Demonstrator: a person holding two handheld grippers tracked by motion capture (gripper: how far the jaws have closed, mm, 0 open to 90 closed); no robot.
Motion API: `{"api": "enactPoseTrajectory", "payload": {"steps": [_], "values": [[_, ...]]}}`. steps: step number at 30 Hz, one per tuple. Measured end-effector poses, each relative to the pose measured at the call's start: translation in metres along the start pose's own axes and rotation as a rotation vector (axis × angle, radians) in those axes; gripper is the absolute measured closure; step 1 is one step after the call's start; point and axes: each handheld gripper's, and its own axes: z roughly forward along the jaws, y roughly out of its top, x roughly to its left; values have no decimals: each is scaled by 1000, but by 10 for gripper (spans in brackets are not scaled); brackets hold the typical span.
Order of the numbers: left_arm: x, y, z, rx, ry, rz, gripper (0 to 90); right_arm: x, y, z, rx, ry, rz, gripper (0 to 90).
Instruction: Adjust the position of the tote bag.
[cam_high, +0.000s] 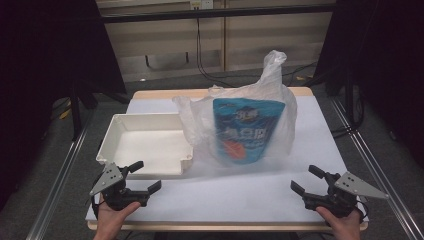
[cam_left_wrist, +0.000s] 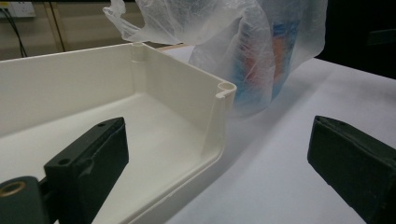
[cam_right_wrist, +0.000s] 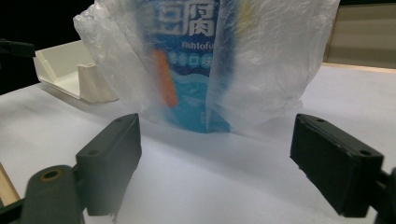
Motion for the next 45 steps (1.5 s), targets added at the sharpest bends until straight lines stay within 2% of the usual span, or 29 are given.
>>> {"api": "enactPoseTrajectory", "payload": {"steps": [3,7,9,11,13,16,19,20,22,25,26,28,32,33,34,38,39,40,42,44,45], "values": [[-1,2,1,4,-22,4,68,1,3,1,4,5,1,192],[-1,4,0,-10,-9,-3,92,4,11,4,6,2,-22,227],[1,5,0,0,-13,-1,94,6,14,6,10,-2,-35,248],[3,6,2,2,-14,-13,105,6,17,9,41,3,-33,282],[4,6,5,22,-14,-5,103,5,20,14,97,15,-56,314],[5,5,9,47,-20,2,104,5,20,20,145,54,-58,350],[5,6,10,62,-16,-3,126,4,22,22,173,72,-48,383],[5,7,10,59,-22,-13,130,3,24,21,179,75,-51,395],[4,9,11,57,-21,-3,131,1,28,21,196,53,-39,416],[3,13,16,61,-29,-2,127,-2,32,22,199,54,-29,425],[3,16,21,63,-53,2,128,-3,33,22,198,52,-25,424],[3,19,25,83,-34,35,129,-4,35,22,197,60,-27,416],[7,24,31,85,-38,30,144,-7,43,21,188,57,-27,402],[8,27,32,92,-32,41,147,-9,46,21,182,60,-28,393],[11,31,35,88,-28,43,155,-14,52,22,166,78,-24,400],[15,36,38,80,-35,38,180,-19,62,23,153,77,-29,425],[17,38,39,82,-37,32,180,-23,70,25,148,78,-39,436],[19,40,41,84,-23,27,180,-24,74,26,146,79,-44,440],[21,41,41,88,-27,29,186,-25,77,27,139,83,-45,442],[22,45,42,91,-18,22,186,-28,90,30,141,84,-61,451],[23,50,42,74,-27,24,189,-29,94,31,145,88,-60,459]]}}
